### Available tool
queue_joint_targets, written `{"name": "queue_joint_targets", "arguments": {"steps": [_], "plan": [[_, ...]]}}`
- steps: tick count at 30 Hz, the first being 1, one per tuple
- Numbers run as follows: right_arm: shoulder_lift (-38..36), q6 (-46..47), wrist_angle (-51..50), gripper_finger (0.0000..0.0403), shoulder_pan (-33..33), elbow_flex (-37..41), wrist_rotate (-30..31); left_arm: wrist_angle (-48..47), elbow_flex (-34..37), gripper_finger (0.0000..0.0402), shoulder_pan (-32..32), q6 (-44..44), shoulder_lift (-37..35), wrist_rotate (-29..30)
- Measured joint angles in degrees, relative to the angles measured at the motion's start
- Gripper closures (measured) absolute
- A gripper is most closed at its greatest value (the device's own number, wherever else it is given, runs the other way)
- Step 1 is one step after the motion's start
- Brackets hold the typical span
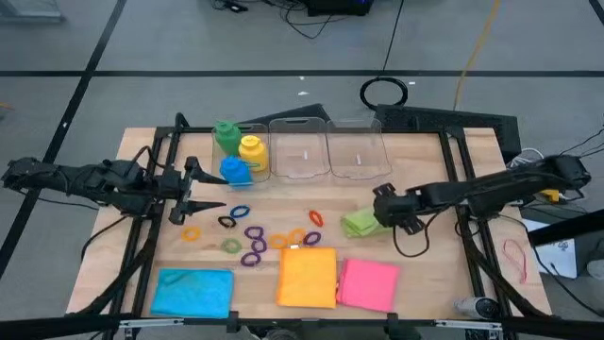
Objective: Pick & Place Sports Items
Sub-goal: Fold the green cloth
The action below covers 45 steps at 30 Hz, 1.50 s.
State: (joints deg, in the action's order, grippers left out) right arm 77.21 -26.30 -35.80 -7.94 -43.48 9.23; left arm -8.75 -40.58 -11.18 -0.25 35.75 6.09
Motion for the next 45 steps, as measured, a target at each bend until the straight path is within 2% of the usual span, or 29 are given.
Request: {"name": "queue_joint_targets", "arguments": {"steps": [7,12,26,32,39,45], "plan": [[1.61,-3.13,0.78,0.0180,0.00,0.00,5.53,0.01,0.00,0.0105,-0.02,0.00,-0.02,0.00],[0.02,-3.09,0.29,0.0223,-0.02,0.00,5.64,0.00,0.00,0.0105,-0.02,0.00,0.00,0.00],[-1.01,-0.26,0.13,0.0400,-0.02,0.00,5.51,0.01,-0.02,0.0105,-0.02,-0.02,0.00,-0.01],[-1.01,2.27,-0.55,0.0383,-0.02,0.00,5.50,0.00,-0.02,0.0105,-0.02,-0.01,-0.02,-0.01],[-1.07,4.15,-1.82,0.0402,-0.02,-0.05,5.39,0.00,-0.02,0.0105,-0.02,0.00,0.00,-0.02],[-1.12,8.52,-4.85,0.0402,-0.21,-3.00,-2.37,0.02,-0.02,0.0105,0.02,0.00,0.00,-0.02]]}}
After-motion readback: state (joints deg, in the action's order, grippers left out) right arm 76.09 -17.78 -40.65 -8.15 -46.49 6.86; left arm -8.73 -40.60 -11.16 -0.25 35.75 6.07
